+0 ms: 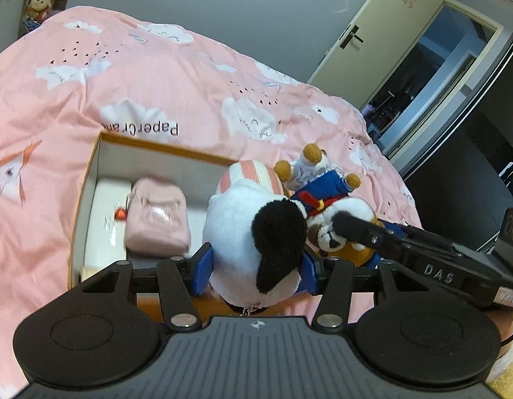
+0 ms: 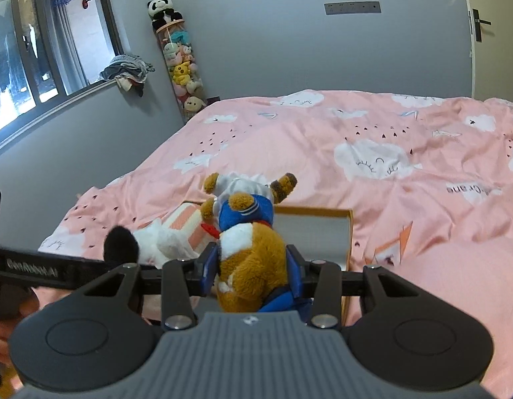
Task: Organize objects
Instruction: 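Lift and carry both plushes over the orange box with both grippers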
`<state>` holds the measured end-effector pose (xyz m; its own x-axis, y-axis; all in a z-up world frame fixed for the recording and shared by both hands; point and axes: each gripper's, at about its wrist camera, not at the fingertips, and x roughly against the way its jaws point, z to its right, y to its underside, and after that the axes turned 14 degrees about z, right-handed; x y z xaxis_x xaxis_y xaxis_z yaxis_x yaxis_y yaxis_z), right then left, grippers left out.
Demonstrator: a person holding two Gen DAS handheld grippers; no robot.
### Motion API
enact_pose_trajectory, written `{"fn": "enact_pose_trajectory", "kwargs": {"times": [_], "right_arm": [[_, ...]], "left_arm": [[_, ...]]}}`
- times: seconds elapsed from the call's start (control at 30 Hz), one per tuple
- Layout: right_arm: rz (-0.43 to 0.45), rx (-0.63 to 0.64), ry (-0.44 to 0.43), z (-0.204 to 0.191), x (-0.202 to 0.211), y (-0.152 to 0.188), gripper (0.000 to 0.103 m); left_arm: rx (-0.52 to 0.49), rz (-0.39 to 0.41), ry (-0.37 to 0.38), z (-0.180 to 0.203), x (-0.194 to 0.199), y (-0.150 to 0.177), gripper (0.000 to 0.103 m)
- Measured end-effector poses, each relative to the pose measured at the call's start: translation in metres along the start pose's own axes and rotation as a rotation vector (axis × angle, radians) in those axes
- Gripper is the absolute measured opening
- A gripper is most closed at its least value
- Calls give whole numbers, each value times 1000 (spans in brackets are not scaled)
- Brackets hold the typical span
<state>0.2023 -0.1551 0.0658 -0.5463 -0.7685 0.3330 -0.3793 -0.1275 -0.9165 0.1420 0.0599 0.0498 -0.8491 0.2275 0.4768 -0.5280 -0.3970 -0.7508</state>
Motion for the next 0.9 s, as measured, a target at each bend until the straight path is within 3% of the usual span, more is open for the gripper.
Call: {"fn": "enact_pose_trajectory", "kwargs": {"times": [0.2,0.43,0.7,0.9], "right_arm": [[-49,-8,40,15,-53,-3,44],[-150,2,137,35,-100,16,45],[-279,-11,197,48,-141,27,46],[-357,-75,231,60,-161,30,48]], "left_arm": [[21,-90,-2,-24,-52,-20,60],[13,-176,-32,-38,-117,-5,60],[-81,-198,-71,-37,-159,8,59],[-65,-199,-67,-43,-174,8,59]]}}
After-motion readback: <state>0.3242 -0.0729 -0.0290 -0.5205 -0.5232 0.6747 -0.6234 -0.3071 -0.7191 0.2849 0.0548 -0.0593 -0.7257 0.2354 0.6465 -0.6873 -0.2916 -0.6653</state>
